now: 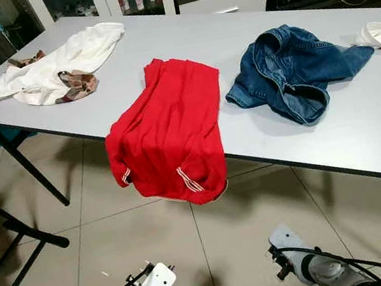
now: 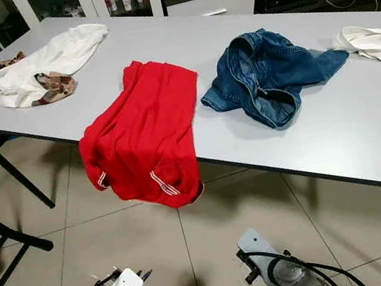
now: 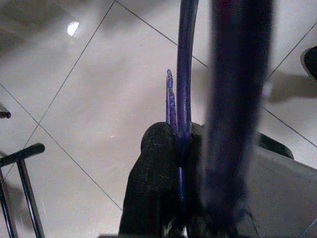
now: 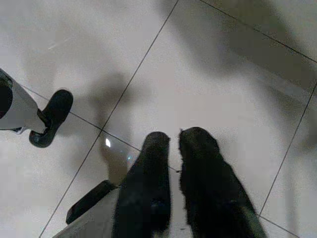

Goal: Hang hanger

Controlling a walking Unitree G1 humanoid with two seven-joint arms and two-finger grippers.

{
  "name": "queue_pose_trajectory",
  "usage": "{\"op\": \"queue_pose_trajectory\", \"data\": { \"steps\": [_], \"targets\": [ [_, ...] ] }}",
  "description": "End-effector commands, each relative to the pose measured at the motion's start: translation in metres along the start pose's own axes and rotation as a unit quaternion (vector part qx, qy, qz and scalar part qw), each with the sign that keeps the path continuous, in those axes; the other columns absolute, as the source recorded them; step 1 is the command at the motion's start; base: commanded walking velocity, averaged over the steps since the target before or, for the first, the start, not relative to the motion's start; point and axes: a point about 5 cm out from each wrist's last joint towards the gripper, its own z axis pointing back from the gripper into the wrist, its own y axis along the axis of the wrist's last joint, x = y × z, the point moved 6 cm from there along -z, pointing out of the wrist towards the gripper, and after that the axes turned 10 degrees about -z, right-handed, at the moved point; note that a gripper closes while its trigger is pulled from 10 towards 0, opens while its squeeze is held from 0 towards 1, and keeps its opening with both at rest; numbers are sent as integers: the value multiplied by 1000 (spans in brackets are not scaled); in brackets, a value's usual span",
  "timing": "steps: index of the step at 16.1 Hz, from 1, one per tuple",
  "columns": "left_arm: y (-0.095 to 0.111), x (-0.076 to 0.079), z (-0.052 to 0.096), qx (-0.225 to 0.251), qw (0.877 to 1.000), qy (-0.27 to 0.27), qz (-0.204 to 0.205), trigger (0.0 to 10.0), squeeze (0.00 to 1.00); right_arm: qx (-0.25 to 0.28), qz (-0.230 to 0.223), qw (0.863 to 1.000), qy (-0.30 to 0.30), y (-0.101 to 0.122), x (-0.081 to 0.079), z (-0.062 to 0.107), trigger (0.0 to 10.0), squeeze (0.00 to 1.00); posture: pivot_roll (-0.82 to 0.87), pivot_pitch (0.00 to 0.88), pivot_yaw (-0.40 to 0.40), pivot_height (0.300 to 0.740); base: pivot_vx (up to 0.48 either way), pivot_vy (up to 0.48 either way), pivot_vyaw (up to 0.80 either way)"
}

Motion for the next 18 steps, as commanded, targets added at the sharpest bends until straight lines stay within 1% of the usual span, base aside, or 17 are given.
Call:
{"op": "queue_pose_trajectory", "data": {
  "steps": [1, 2, 3, 4, 5, 6, 7, 8, 9, 11, 13, 14, 15, 16, 17, 18],
  "targets": [
    [-6, -2, 1, -9, 1000, 5, 2, 10000, 0, -2, -10, 1000, -5, -3, 1, 1, 9451, 0, -109, 0, 82, 736, 0, 0, 0],
    [-6, -2, 1, -10, 1000, 5, 3, 10000, 0, -2, -12, 1000, -1, -3, 0, 0, 10000, 0, -108, 0, 83, 736, 0, 0, 0],
    [-6, -1, 1, -8, 1000, 2, 6, 5804, 0, 0, -13, 1000, 0, -2, -1, 0, 0, 0, -108, 0, 82, 736, 0, 0, 0],
    [-6, 0, 1, -7, 1000, 1, 7, 1765, 0, -1, -11, 1000, -5, -3, 1, 1, 4667, 0, -108, 0, 83, 736, 0, 0, 0],
    [-6, 0, 2, -8, 1000, 1, 7, 4471, 0, -3, -16, 1000, -3, -4, 0, 1, 10000, 0, -108, 0, 84, 736, 0, 0, 0],
    [-6, 0, 2, -9, 1000, 1, 7, 10000, 0, -2, -18, 1000, 1, -4, -1, 1, 2784, 0, -109, 0, 85, 736, 0, 0, 0],
    [-7, 0, 2, -10, 1000, 1, 6, 10000, 0, 0, -16, 1000, -2, -3, 0, 0, 6941, 0, -109, 0, 86, 736, 0, 0, 0],
    [-7, 0, 2, -10, 1000, 1, 5, 10000, 0, 1, -15, 1000, -4, -3, 1, 1, 6941, 0, -110, 0, 86, 736, 0, 0, 0],
    [-6, 0, 1, -10, 1000, 1, 5, 10000, 0, -3, -15, 1000, -12, -4, 3, 1, 10000, 0, -110, 0, 86, 736, 0, 0, 0],
    [-6, 0, 1, -10, 1000, 3, 5, 10000, 0, -6, -16, 1000, -13, -6, 3, 1, 10000, 0, -110, 0, 82, 736, 0, 0, 0],
    [-6, 0, 1, -10, 1000, 3, 6, 10000, 0, -2, -15, 1000, -17, -4, 5, 1, 10000, 0, -112, 0, 82, 736, 0, 0, 0],
    [-5, 1, 1, -9, 1000, 2, 6, 10000, 0, 3, -22, 1000, -22, -2, 7, 1, 10000, 0, -112, 0, 82, 736, 0, 0, 0],
    [-5, 2, 1, -9, 1000, 1, 6, 10000, 0, 8, -38, 999, -33, 0, 11, 2, 10000, 0, -113, 0, 78, 736, 0, 0, 0],
    [-4, 3, 1, -9, 1000, 0, 6, 10000, 0, 13, -52, 998, -34, 1, 13, 2, 10000, 651, -112, 0, 74, 736, 0, 0, 0],
    [-4, 4, 1, -9, 1000, 0, 7, 10000, 0, 13, -54, 998, -30, 0, 12, 3, 10000, 1000, -111, 0, 72, 736, 0, 0, 0],
    [-4, 4, 1, -9, 1000, 0, 8, 10000, 0, 12, -53, 998, -29, -1, 12, 3, 10000, 1000, -109, 0, 71, 736, 0, 0, 0]
  ]
}}
